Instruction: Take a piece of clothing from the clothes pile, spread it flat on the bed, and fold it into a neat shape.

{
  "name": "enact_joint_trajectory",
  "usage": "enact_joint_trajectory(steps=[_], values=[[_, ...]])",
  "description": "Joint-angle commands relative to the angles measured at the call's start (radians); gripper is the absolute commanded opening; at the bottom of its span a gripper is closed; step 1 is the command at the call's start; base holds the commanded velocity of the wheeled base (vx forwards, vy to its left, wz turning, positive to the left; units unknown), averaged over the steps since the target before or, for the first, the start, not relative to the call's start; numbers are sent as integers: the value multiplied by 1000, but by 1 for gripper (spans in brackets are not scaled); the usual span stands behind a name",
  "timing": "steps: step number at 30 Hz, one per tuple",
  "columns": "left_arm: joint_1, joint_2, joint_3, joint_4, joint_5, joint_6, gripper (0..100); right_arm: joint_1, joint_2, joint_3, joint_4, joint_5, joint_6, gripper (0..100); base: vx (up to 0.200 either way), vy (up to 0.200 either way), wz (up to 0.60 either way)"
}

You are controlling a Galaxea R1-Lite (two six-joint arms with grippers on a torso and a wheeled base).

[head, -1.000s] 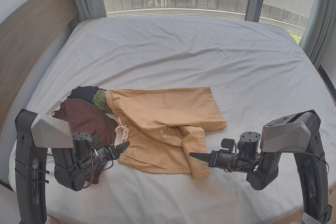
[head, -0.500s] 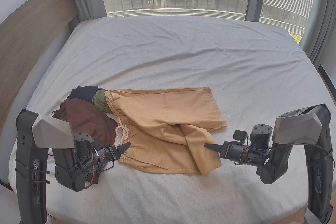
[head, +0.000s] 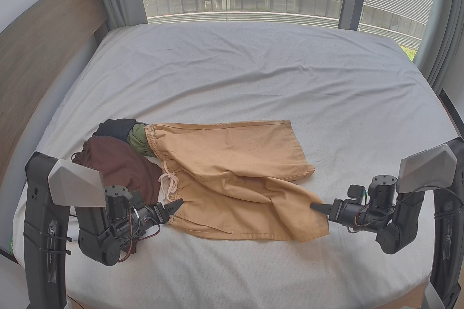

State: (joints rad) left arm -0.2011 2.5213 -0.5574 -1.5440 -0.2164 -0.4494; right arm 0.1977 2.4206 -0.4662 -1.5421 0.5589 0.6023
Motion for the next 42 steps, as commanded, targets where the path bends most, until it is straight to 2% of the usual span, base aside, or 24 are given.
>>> enact_joint_trajectory(steps=[1, 6, 10, 18, 27, 41, 42], values=[[-9, 7, 2, -1, 0, 0, 100, -52, 0, 77, -3, -4, -38, 0, 0, 0, 0], [-15, 19, 4, 1, 2, 1, 100, -107, 3, 116, -1, -4, -78, 0, 0, 0, 0], [-15, 30, 10, -1, 2, 1, 100, -119, 8, 119, -1, -2, -81, 0, 0, 0, 0], [-18, 36, 7, 1, -1, -5, 100, -113, 9, 118, -1, -2, -81, 0, 0, 0, 0], [-38, 30, 8, 13, 0, -74, 100, -116, 15, 110, -3, -4, -81, 0, 0, 0, 0], [-38, 27, 24, 16, 0, -75, 100, -118, 51, 104, -3, -5, -107, 0, 0, 0, 0], [-38, 24, 30, 16, 0, -75, 0, -118, 51, 106, -3, -5, -107, 0, 0, 0, 0]])
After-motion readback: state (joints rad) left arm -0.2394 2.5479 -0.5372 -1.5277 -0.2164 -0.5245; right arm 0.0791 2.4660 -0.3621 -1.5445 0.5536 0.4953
